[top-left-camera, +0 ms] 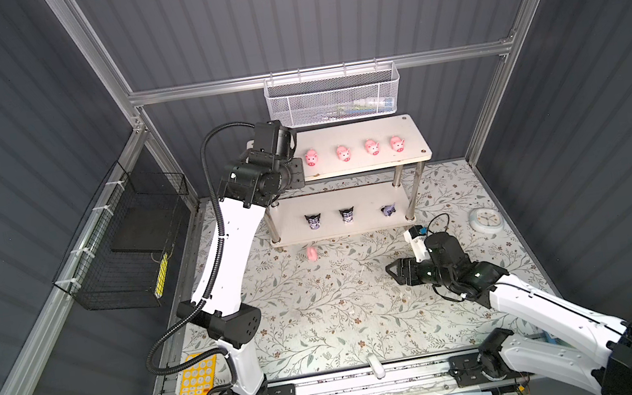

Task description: Place and organize the plastic toys onto the shelf

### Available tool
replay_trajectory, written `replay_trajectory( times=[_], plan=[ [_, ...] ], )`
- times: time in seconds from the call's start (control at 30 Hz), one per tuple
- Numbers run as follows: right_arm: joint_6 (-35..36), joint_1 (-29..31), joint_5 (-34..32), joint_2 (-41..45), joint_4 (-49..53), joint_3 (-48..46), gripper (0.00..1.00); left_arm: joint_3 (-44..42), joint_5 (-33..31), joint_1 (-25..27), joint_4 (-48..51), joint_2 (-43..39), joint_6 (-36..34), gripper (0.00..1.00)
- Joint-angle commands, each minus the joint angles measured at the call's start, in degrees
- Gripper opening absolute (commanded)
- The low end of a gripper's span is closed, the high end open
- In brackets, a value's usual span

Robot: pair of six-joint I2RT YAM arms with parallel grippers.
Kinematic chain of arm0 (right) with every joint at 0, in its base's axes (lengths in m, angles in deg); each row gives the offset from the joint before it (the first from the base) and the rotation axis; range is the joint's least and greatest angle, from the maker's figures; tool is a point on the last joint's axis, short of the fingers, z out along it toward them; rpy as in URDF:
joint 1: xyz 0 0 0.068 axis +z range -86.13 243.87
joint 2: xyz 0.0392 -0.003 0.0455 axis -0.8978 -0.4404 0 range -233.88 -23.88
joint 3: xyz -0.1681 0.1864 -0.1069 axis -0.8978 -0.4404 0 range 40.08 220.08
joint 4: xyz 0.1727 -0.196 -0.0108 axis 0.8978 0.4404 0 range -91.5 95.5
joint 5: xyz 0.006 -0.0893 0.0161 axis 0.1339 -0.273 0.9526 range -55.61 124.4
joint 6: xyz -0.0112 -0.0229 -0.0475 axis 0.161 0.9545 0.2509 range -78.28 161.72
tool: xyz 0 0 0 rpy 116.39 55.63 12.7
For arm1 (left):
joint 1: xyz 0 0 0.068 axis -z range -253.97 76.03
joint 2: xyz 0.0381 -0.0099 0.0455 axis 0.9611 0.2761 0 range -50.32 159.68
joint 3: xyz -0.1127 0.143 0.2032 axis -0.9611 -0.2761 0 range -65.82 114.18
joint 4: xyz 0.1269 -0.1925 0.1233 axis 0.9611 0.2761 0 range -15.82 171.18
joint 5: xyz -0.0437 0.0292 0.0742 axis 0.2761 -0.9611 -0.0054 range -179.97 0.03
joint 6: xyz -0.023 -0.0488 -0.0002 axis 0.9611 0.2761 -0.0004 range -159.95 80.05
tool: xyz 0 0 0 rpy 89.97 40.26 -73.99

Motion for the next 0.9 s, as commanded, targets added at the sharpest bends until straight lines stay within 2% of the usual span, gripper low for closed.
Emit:
replay_trajectory(
  times=[0.0,0.17,0.43,0.63,0.87],
  plan=[
    [-0.37,-0.28,0.06,-0.01,0.05,-0.94,0.71,0.93,1.82,-0.57,-1.93,-0.27,-0.82,0.37],
    [-0.51,-0.3,1.21,-1.02,-0.62,-1.45,0.71,-12.69,2.09,-0.56,-6.42,-8.3,-0.24,0.37],
    [-0.13,-0.31,3.69,-4.29,-1.37,0.67,0.71,-44.32,6.83,-0.47,-13.71,-30.37,5.26,0.39],
    [-0.43,-0.18,5.94,-8.37,-2.82,2.37,0.71,-72.43,13.39,-0.34,-24.13,-43.87,7.72,0.53],
    [-0.78,0.18,6.58,-9.39,-3.42,3.02,0.71,-92.06,12.87,-0.15,-36.04,-47.78,8.44,0.71]
  ],
)
